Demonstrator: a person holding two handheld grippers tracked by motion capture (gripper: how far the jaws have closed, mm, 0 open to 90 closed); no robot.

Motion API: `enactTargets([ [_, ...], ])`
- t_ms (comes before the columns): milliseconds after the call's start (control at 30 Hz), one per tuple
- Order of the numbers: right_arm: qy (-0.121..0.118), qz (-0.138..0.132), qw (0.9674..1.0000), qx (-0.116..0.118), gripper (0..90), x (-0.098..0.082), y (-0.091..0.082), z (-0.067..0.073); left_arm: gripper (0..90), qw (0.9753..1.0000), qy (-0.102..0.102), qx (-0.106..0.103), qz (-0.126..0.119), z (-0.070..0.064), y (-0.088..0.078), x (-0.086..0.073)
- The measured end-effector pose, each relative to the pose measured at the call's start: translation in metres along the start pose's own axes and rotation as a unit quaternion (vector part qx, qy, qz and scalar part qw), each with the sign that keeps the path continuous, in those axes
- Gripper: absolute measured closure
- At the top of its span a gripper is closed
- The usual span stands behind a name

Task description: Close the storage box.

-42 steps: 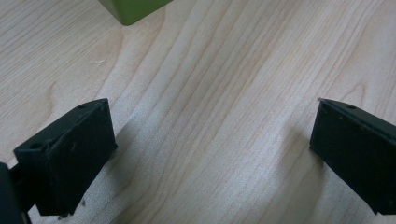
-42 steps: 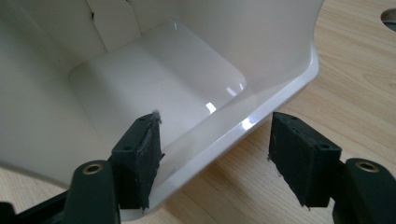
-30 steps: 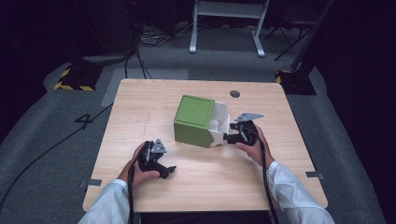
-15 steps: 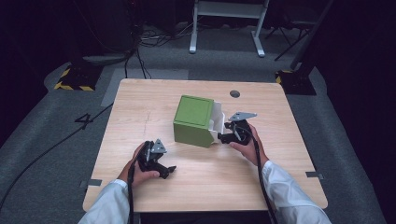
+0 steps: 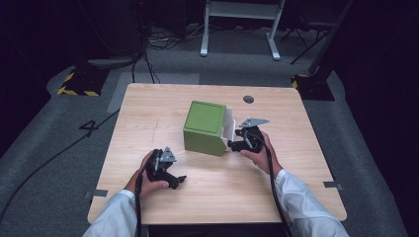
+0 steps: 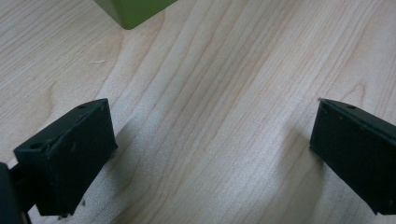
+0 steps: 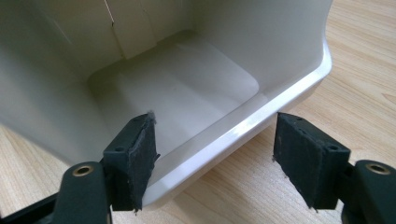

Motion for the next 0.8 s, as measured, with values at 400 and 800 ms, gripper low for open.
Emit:
enactTargets([
  [400, -0.01, -0.003, 0.9999, -0.002, 30.9, 0.002, -0.001, 0.001, 0.2, 1.0, 0.0, 0.0, 0.0, 0.0, 0.0, 0.0],
  [800, -0.025, -0.009, 0.9997, -0.002, 27.8, 0.003, -0.013, -0.005, 0.2, 1.0, 0.0, 0.001, 0.0, 0.0, 0.0, 0.0],
])
Point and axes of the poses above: each handheld gripper's, and its own axes: y roughly forward along the jaws, x roughly out of its top, z roughly to its left, the point moved 1 cm from there along y, roughly forward along the jaws, and after that the axes turned 7 degrees about -x, right-handed, at the moved point
